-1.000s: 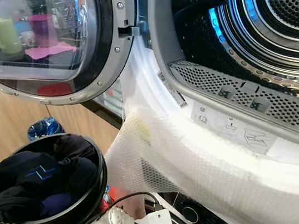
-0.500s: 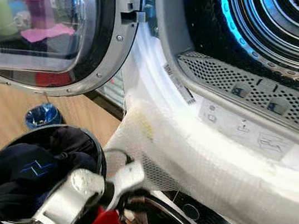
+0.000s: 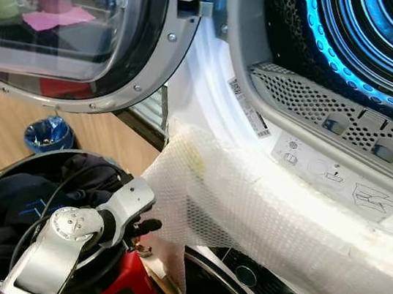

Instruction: Clothes washing

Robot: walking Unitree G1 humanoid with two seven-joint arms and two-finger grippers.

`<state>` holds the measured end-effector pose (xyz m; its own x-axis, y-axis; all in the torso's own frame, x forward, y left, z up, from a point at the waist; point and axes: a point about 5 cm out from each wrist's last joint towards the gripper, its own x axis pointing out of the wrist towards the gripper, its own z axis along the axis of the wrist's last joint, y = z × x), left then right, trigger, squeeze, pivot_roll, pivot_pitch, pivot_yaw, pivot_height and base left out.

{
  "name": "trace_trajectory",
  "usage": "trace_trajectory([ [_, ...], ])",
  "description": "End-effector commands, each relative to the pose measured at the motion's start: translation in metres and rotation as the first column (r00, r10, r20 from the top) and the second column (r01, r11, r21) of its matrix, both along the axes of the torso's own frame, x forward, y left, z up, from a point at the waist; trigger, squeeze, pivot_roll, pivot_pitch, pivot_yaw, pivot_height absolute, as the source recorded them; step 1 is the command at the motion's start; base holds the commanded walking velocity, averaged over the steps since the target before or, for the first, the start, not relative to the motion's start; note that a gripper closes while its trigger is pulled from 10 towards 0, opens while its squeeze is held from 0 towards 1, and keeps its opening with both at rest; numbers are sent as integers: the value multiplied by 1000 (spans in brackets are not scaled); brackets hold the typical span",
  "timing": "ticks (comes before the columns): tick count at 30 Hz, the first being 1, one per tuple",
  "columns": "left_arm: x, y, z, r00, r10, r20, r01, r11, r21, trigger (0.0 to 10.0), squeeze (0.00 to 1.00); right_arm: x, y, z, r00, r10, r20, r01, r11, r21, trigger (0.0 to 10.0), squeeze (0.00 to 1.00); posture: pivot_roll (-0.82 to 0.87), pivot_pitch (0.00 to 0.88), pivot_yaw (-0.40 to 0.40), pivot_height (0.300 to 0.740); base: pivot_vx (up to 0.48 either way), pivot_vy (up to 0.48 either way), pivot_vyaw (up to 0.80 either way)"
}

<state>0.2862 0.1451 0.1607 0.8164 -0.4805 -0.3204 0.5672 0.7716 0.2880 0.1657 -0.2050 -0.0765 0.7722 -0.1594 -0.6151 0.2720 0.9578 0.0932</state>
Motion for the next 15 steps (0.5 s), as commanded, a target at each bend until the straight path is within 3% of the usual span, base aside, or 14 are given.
trace_trajectory([
  [1, -2, 6, 14, 994, 70, 88, -70, 998, -6, 10000, 0, -4, -1, -1, 1000, -20, -3, 20, 1000, 11, 10000, 0, 335, 121, -47, 740, 0, 0, 0],
  [5, -7, 8, 33, 975, 133, 176, -125, 991, -56, 10000, 0, -2, -2, -1, 1000, -6, -15, 6, 1000, 11, 10000, 0, 374, 125, -63, 740, 0, 0, 0],
  [11, -12, 24, 31, 958, 237, 163, -231, 971, -55, 10000, 0, 2, -3, -1, 999, 17, -33, -17, 1000, 8, 10000, 0, 399, 129, -82, 740, 0, 0, 0],
  [15, -12, 30, 35, 927, 343, 151, -337, 939, -63, 10000, 0, 10, -13, 3, 999, 23, -36, -24, 1000, -12, 10000, 0, 429, 129, -108, 740, 0, 0, 0],
])
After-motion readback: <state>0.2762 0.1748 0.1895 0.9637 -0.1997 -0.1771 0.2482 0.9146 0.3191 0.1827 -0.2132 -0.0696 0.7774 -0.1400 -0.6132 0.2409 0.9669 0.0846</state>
